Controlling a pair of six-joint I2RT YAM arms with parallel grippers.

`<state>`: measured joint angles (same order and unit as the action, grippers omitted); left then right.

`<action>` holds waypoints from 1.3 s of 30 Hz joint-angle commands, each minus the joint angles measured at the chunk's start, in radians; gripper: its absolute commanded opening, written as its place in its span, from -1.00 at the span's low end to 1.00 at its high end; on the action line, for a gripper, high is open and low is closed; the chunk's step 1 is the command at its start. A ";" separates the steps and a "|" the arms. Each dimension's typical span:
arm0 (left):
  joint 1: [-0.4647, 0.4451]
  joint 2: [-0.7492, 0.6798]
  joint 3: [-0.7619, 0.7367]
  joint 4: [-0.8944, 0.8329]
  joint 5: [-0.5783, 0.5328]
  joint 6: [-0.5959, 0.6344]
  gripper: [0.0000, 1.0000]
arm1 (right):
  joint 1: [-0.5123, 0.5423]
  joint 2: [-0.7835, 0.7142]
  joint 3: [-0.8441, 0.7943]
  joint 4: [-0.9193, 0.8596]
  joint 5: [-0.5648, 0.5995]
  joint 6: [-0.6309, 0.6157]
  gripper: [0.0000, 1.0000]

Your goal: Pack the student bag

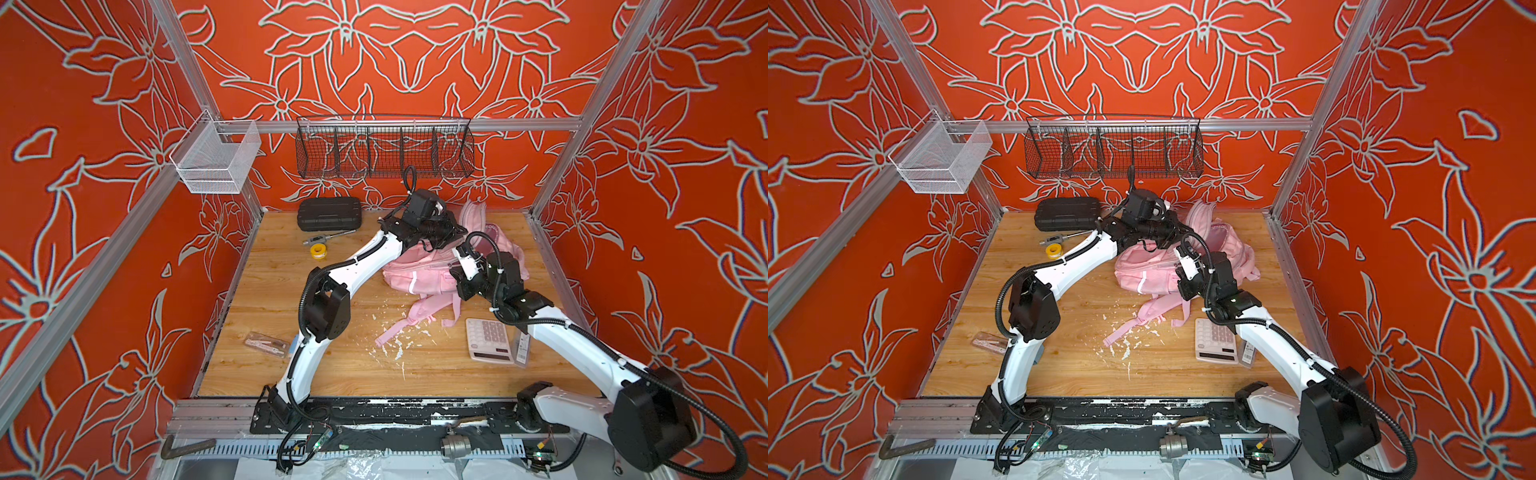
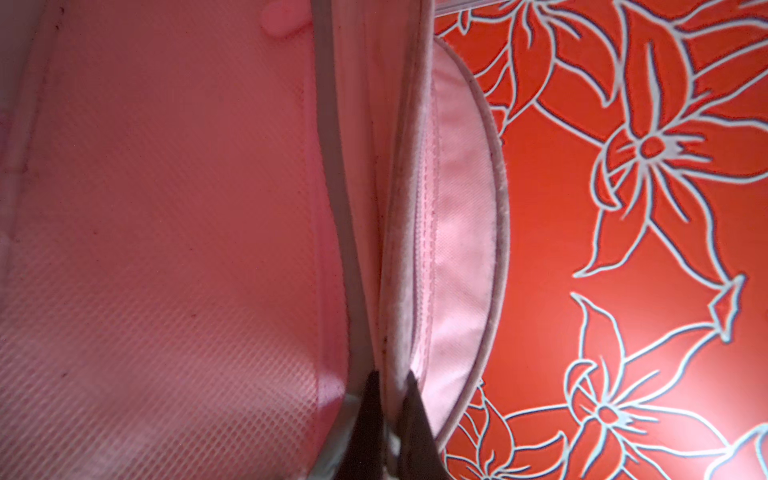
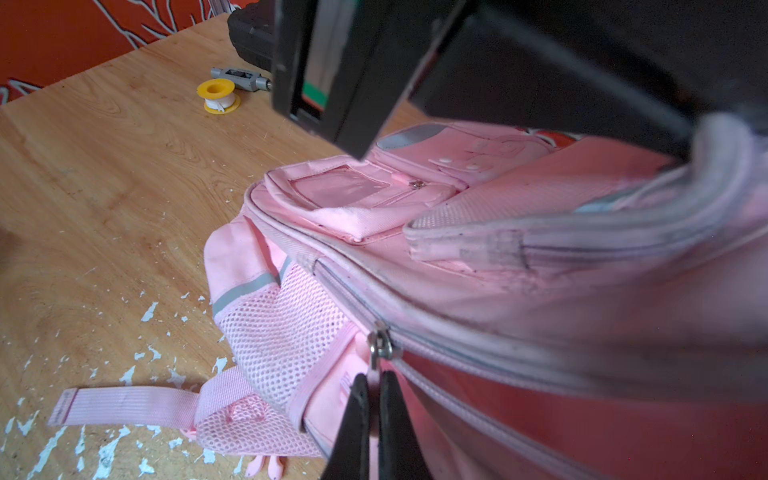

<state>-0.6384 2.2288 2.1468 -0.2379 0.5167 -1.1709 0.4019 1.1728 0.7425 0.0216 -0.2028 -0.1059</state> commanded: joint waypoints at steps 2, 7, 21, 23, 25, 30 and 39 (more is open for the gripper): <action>-0.006 0.012 0.055 0.273 -0.040 -0.076 -1.00 | 0.062 0.013 -0.017 0.135 -0.115 0.038 -1.00; -0.004 0.022 0.086 0.271 -0.035 -0.080 -1.00 | 0.071 0.020 -0.038 0.162 -0.154 -0.014 -1.00; -0.005 0.034 0.095 0.300 -0.007 -0.082 -1.00 | 0.082 0.096 -0.017 0.193 -0.225 0.004 -1.00; -0.003 0.029 0.096 0.275 0.015 -0.060 -1.00 | 0.083 0.092 -0.014 0.183 -0.209 0.012 -1.00; 0.003 0.017 0.091 0.230 0.054 -0.014 -1.00 | 0.082 0.087 -0.013 0.186 -0.210 0.016 -1.00; 0.030 -0.063 0.079 -0.144 0.120 0.320 -1.00 | 0.081 0.047 0.012 0.115 -0.180 0.038 -0.62; 0.125 -0.186 -0.055 -0.446 0.060 0.644 -1.00 | 0.068 -0.072 0.088 -0.075 -0.158 0.005 0.08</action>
<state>-0.5541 2.1204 2.1174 -0.5987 0.5953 -0.6750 0.4767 1.1347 0.7731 0.0387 -0.3370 -0.0856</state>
